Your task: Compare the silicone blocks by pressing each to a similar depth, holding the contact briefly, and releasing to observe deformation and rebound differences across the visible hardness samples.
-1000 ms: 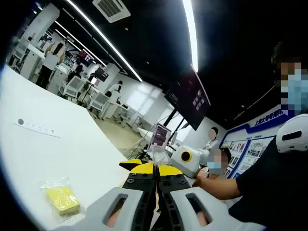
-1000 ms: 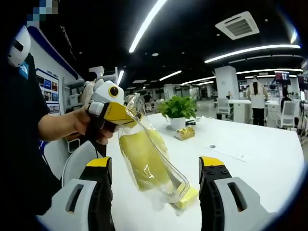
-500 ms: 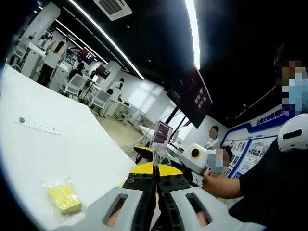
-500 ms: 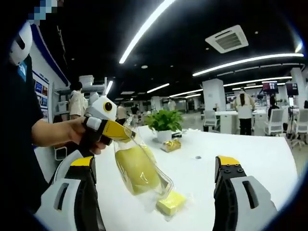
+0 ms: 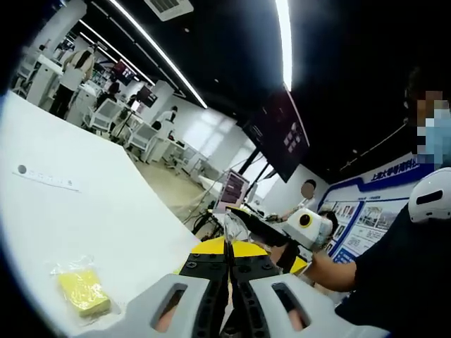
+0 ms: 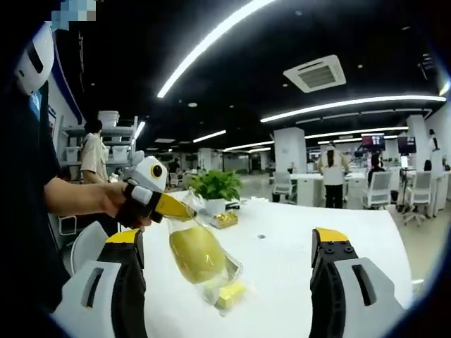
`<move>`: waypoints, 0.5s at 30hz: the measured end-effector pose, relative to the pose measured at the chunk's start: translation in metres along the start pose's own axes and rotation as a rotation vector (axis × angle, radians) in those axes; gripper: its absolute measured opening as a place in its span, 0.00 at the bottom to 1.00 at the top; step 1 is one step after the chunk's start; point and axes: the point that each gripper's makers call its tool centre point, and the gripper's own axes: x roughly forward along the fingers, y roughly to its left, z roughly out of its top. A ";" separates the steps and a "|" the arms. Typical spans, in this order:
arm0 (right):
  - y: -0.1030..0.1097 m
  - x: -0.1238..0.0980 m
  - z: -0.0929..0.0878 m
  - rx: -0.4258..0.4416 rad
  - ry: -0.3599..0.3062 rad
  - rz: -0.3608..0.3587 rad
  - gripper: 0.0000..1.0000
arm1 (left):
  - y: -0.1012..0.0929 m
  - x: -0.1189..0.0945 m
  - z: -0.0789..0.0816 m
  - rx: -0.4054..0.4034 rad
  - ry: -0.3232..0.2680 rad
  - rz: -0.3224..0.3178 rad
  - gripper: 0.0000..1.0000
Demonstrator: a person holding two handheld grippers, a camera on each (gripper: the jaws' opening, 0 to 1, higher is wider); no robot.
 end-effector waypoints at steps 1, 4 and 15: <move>-0.002 -0.003 0.000 -0.002 0.001 -0.009 0.92 | 0.000 0.003 -0.001 -0.004 0.004 -0.003 0.00; -0.004 -0.013 -0.003 -0.011 0.008 -0.038 0.93 | 0.001 0.014 -0.006 -0.017 0.021 -0.014 0.00; -0.016 -0.058 -0.016 -0.015 0.045 -0.136 0.91 | 0.001 0.061 -0.036 -0.084 0.081 -0.072 0.00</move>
